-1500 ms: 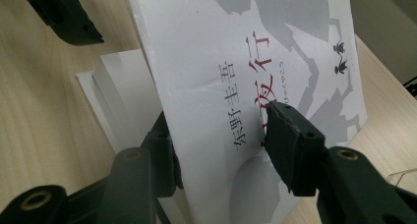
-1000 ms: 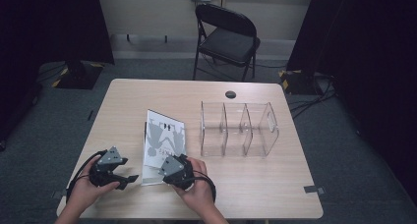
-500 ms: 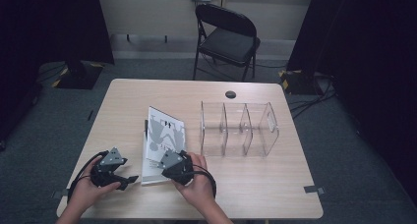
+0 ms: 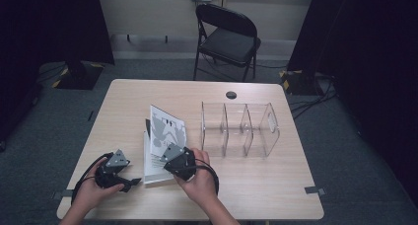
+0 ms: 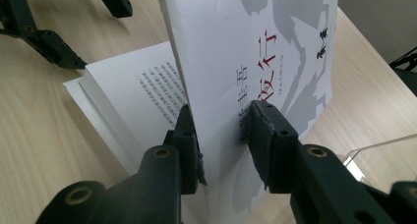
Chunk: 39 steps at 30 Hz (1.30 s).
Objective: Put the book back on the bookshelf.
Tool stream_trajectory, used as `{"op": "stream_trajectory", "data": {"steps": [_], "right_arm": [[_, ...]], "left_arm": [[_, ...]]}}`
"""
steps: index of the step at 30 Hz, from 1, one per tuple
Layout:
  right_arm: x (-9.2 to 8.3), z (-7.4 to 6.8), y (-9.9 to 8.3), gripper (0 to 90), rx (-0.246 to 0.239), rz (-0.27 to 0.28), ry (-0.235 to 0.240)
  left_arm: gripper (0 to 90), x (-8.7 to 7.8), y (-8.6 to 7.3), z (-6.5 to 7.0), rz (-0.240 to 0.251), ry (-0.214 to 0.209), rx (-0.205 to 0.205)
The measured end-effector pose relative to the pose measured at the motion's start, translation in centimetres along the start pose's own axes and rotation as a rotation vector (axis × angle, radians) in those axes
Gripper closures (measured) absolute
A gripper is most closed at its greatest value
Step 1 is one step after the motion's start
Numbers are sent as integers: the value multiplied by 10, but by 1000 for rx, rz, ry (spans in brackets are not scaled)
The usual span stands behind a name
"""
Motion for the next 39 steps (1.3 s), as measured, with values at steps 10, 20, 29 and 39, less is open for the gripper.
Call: {"op": "stream_trajectory", "data": {"steps": [10, 20, 29, 39], "right_arm": [[-5, 11, 4, 676, 23, -33, 21], [-7, 18, 8, 683, 24, -48, 32], [-10, 22, 10, 694, 36, -46, 30], [-11, 21, 11, 702, 29, -51, 31]], "left_arm": [[191, 7, 5, 7, 4, -28, -9], [155, 15, 12, 6, 21, -14, -41], [161, 18, 16, 8, 37, 7, -21], [158, 19, 17, 9, 45, 12, -6]]}}
Point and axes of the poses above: each handheld gripper's, and its own axes: x roughly forward along the jaws, y roughly out of its top, z roughly to its right, the point moved 5 cm from there along x, roughly forward along the jaws, and after that the axes turned 14 degrees about -x, right-handed, at the moved point
